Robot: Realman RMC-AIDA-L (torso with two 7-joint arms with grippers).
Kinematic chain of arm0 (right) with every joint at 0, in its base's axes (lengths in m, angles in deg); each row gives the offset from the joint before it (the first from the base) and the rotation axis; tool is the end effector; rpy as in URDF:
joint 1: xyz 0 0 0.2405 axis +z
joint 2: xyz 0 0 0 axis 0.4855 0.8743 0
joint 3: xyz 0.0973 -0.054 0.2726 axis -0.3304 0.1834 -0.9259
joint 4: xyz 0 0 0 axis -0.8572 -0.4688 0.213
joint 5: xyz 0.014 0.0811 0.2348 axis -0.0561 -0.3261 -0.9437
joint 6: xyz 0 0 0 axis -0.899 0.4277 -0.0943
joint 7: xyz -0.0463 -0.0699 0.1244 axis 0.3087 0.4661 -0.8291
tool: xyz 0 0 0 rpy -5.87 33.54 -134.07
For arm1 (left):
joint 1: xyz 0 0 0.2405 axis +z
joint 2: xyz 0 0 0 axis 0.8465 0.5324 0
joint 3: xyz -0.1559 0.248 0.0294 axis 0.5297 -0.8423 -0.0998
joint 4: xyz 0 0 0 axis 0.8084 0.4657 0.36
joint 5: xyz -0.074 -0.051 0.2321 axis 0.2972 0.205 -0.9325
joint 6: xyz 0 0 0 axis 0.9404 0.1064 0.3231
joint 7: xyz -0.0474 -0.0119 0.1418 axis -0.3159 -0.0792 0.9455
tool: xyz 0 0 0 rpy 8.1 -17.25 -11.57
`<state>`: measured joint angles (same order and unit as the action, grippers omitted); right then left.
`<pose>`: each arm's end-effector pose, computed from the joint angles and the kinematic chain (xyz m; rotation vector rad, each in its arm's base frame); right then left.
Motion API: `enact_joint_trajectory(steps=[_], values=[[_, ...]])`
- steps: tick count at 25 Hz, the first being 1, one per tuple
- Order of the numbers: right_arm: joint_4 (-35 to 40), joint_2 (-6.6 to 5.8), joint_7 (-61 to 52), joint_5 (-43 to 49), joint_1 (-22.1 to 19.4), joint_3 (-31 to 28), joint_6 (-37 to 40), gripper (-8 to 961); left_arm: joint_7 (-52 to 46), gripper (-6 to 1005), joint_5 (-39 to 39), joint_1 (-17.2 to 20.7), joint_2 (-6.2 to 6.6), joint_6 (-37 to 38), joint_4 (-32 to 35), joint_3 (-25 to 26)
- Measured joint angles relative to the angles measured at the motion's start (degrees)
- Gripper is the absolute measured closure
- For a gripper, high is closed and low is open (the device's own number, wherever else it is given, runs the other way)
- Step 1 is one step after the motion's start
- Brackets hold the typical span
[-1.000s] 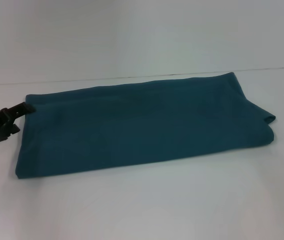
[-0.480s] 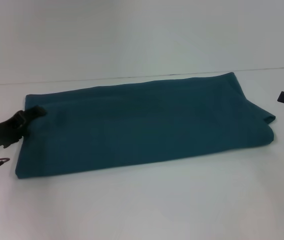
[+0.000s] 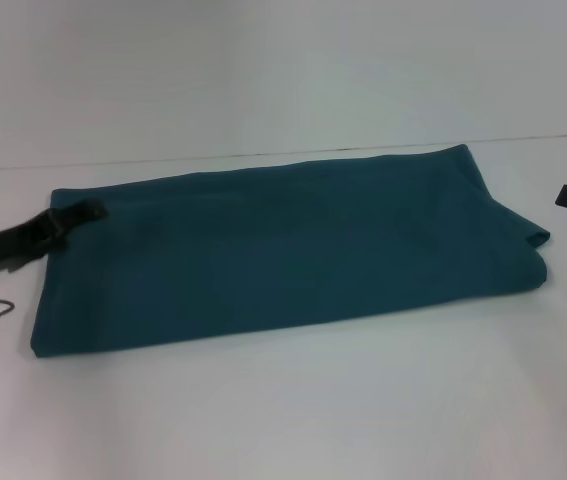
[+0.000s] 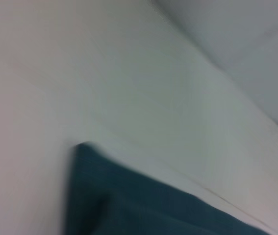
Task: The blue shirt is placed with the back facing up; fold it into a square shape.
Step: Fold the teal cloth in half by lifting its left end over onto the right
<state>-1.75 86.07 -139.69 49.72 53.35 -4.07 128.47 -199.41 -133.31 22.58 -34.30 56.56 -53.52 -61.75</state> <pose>0.4172 0.3848 0.0935 -1.8514 1.6365 0.9374 -0.3525 0.4666 -0.0123 -1.7804 -1.6287 -0.7332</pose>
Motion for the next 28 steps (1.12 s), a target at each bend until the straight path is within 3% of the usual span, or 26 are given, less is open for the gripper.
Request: enact_joint_trajectory(steps=[7, 17, 21, 24, 28], values=[[0.1, -0.07, 0.0, 0.0, 0.5, 0.2, 0.4, 87, 4.3, 122, -5.7, 5.5, 0.78, 8.0, 11.3, -5.0], [0.0, -0.01, 0.0, 0.7, 0.5, 0.2, 0.0, 87, -4.4, 117, -5.6, 6.9, 1.47, 7.4, 10.4, -3.0], [0.0, 0.02, 0.1, 0.8, 0.6, 0.2, 0.0, 87, -10.2, 117, -5.5, 6.6, 1.17, 6.1, 9.7, -2.5], [0.0, 0.02, 0.1, 0.8, 0.7, 0.2, -0.1, 87, -18.6, 119, -3.6, 6.9, 0.18, 6.3, 8.3, 1.7], [0.3, 0.01, 0.2, 1.1, 0.7, 0.2, -0.1, 87, -18.1, 121, -0.5, 8.1, -0.85, 9.5, 7.0, 4.7]])
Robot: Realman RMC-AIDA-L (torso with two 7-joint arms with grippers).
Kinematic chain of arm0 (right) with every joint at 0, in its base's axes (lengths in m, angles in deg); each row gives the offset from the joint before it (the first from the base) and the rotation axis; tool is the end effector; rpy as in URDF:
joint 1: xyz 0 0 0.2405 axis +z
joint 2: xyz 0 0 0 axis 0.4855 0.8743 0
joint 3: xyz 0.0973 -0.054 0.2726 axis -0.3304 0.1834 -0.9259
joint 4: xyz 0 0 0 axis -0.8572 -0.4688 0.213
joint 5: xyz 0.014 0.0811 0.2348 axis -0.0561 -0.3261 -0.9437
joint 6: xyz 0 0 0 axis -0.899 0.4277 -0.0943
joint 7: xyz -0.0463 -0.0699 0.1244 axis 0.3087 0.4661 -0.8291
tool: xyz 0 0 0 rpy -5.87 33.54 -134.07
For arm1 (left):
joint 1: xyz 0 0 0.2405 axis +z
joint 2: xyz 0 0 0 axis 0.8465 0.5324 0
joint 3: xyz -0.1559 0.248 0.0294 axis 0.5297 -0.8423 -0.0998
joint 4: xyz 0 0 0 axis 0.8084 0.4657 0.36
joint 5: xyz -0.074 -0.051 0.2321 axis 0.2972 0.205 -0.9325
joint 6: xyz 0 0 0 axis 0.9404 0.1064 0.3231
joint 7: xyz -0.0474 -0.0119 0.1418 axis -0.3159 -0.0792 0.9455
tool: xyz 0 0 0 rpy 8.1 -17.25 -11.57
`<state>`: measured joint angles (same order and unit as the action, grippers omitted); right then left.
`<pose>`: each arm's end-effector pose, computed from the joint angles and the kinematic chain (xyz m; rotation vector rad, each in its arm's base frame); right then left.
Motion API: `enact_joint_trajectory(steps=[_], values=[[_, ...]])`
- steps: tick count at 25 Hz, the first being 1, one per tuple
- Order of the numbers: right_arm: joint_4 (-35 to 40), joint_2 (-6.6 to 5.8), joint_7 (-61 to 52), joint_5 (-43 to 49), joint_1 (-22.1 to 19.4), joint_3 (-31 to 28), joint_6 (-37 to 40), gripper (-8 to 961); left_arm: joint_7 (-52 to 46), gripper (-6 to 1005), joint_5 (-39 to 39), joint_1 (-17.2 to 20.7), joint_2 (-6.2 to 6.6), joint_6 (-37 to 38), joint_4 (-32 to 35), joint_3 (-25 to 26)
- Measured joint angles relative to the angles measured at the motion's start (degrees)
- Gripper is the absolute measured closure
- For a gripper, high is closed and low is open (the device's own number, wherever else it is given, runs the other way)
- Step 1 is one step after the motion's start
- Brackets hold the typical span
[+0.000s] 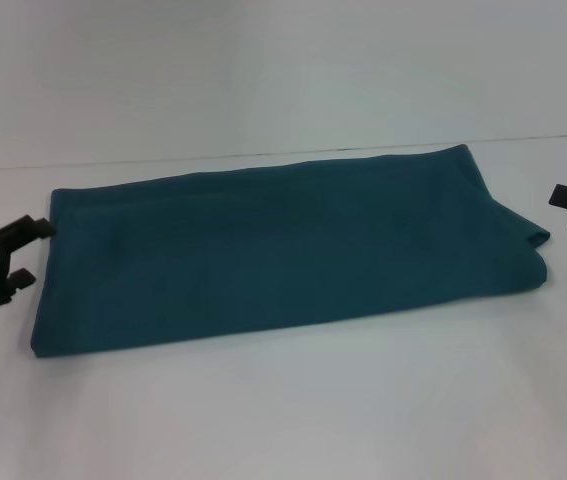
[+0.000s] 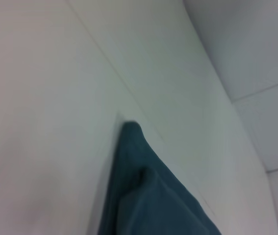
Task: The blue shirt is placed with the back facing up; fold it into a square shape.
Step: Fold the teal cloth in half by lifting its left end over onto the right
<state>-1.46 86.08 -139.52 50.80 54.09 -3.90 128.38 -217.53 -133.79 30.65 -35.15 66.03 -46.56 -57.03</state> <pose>0.4132 0.3895 0.0923 -1.8770 1.6236 0.9137 -0.3880 0.4190 0.0150 -1.4943 -1.9722 -0.9413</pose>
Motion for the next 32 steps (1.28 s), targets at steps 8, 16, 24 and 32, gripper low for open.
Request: enact_joint_trajectory(steps=[8, 16, 24, 32], values=[[0.2, -0.07, 1.3, 0.3, 0.1, 0.0, 0.1, 87, 10.9, 125, 1.5, 3.4, -0.05, 7.8, 0.4, 1.2], [0.1, 0.02, 1.5, 0.3, 0.1, 0.0, 0.0, 88, 16.1, 125, 2.9, 4.2, 1.6, 10.9, -1.0, 3.9], [-0.2, 0.08, 1.2, 0.3, 0.1, 0.0, 0.2, 88, 15.8, 125, 2.7, 4.2, 1.15, 12.5, -1.8, 2.8], [-0.2, 0.36, 1.5, 0.3, -0.1, 0.0, 0.0, 88, 16.9, 126, 2.4, 6.8, 1.63, 12.6, -2.2, 3.4]])
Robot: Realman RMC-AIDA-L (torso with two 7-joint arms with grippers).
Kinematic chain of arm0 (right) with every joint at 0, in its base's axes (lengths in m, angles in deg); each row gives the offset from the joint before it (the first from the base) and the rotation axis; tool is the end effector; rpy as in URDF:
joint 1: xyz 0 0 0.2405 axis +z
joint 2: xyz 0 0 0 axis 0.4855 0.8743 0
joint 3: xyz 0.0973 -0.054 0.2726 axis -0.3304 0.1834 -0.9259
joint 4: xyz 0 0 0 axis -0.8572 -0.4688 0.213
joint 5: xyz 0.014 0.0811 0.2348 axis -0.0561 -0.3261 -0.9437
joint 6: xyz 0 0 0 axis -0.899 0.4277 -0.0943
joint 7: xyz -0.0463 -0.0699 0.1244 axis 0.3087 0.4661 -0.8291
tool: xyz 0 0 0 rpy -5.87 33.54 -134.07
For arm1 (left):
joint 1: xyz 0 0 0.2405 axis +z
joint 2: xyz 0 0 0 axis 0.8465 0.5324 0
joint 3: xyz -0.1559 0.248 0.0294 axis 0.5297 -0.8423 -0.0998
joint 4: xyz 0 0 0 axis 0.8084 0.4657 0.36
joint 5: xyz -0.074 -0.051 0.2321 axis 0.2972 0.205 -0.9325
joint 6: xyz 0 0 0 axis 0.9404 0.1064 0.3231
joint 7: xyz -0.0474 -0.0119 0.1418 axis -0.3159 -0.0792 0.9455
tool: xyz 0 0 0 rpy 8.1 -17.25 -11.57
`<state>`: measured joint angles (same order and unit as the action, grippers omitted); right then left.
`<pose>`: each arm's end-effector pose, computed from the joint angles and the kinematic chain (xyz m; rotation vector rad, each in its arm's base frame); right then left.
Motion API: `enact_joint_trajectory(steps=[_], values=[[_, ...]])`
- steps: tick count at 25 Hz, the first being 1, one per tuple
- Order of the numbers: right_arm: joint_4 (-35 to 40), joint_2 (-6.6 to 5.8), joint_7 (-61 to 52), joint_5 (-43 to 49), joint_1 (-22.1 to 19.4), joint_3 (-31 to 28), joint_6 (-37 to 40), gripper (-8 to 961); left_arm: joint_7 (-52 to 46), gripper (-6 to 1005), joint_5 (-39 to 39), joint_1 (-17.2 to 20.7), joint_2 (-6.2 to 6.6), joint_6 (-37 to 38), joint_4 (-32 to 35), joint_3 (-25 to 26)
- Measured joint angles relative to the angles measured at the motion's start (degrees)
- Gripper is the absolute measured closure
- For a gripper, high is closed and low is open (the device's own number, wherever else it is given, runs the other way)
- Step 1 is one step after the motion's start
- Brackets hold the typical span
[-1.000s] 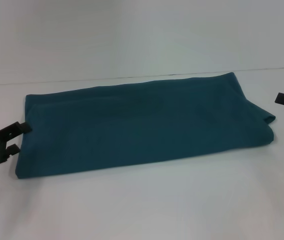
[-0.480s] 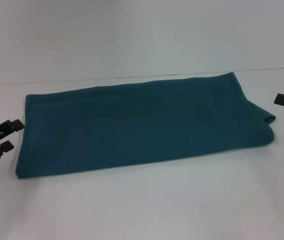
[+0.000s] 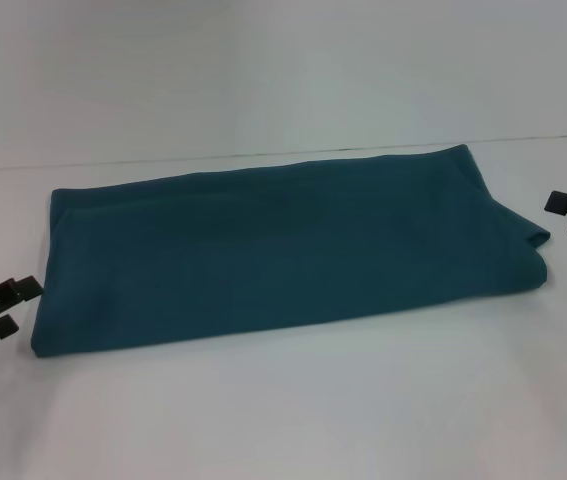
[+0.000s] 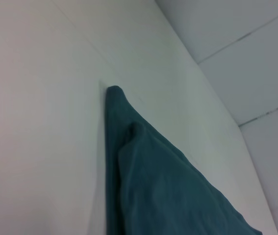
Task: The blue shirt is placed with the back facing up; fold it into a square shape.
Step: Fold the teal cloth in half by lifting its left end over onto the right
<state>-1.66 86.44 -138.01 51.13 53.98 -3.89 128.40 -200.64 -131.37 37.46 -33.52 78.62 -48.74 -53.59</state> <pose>0.4139 0.3875 0.0874 -1.8952 1.6079 0.9001 -0.4194 0.3569 0.0207 -1.7140 -1.8514 -0.9261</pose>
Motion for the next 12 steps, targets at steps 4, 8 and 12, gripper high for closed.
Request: enact_joint_trajectory(steps=[4, 8, 12], values=[[0.0, 0.17, 0.0, 0.0, 0.0, 0.0, 0.0, 88, 0.0, 126, 0.0, -0.2, -0.52, -0.9, -1.1, 0.7], [0.0, 0.28, 0.0, 0.0, -0.1, 0.0, 0.0, 88, 0.2, 126, -0.1, -0.5, -1.02, -2.2, -1.4, 0.5], [0.0, 0.28, 0.0, 0.1, -0.2, 0.0, 0.0, 88, 0.4, 126, -0.2, -0.5, -1.53, -3.4, -1.5, 0.5]])
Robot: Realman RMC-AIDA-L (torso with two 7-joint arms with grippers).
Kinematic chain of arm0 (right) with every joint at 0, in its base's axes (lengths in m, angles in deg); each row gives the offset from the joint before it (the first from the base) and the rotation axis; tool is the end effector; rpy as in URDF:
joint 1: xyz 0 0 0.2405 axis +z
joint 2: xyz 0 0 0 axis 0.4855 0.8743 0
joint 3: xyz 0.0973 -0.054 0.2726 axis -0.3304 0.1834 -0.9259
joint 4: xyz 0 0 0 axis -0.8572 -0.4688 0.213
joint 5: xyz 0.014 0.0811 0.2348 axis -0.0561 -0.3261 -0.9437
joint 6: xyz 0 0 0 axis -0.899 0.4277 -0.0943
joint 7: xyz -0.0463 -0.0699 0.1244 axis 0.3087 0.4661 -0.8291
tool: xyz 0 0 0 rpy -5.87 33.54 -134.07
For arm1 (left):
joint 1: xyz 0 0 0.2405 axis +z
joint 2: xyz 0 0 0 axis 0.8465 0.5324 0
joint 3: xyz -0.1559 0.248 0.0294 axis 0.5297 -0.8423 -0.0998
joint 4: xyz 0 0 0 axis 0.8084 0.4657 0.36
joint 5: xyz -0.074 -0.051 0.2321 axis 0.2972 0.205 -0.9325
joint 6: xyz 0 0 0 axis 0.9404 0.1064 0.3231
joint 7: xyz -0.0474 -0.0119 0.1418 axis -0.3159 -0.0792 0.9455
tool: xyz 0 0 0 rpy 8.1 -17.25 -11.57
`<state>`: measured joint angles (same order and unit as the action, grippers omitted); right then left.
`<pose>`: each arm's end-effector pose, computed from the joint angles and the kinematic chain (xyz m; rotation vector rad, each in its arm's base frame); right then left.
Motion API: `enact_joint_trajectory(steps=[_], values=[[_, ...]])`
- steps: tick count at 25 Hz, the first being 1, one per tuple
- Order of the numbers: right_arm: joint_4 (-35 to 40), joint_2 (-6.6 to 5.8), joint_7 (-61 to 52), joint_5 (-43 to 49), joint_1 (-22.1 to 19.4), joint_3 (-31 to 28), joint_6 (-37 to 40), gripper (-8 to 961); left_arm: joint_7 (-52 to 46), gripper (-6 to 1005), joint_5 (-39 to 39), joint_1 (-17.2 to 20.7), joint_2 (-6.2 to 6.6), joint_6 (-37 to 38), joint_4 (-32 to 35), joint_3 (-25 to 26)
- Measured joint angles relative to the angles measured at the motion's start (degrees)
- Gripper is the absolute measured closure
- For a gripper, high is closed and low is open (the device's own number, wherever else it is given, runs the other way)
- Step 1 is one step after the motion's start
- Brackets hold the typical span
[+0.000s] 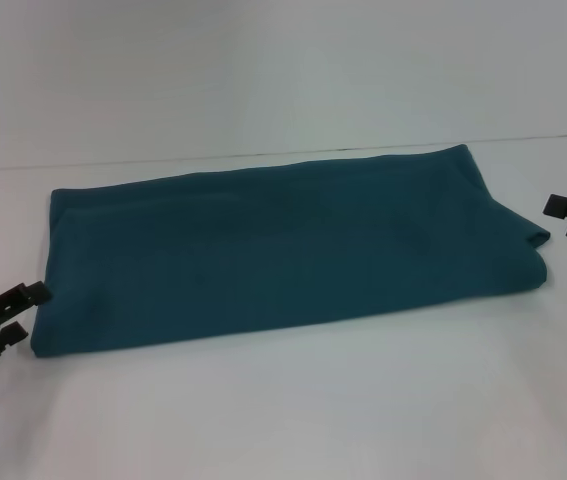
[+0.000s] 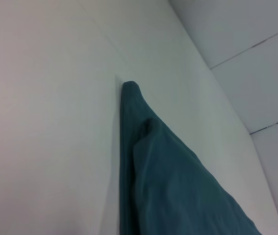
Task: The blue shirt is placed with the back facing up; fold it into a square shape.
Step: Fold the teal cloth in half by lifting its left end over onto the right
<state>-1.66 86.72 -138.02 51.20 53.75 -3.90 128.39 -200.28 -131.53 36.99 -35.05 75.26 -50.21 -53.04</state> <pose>0.4149 0.3855 0.0847 -1.8921 1.6158 0.9006 -0.4211 0.3580 0.0039 -1.6581 -1.8772 -0.9253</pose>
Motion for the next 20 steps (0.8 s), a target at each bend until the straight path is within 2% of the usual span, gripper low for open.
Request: enact_joint_trajectory(steps=[11, 13, 18, 20], values=[[0.0, 0.06, 0.0, 0.1, 0.1, 0.0, 0.0, 88, -0.1, 125, -0.2, 0.1, -0.01, -0.4, 0.1, -0.6], [0.0, 0.06, 0.0, 0.7, 0.2, 0.0, 0.0, 88, 0.2, 125, -0.3, -0.5, 0.97, -0.3, 0.5, -1.8], [0.0, 0.06, -0.4, 3.1, 1.0, 0.1, -0.3, 88, -2.4, 125, -3.6, -5.3, 7.18, -0.5, -1.4, -6.8], [0.0, 0.13, -0.4, 3.2, 1.3, 0.1, -0.3, 88, -5.1, 126, -6.5, -7.2, 8.04, -0.9, -1.3, -7.0]])
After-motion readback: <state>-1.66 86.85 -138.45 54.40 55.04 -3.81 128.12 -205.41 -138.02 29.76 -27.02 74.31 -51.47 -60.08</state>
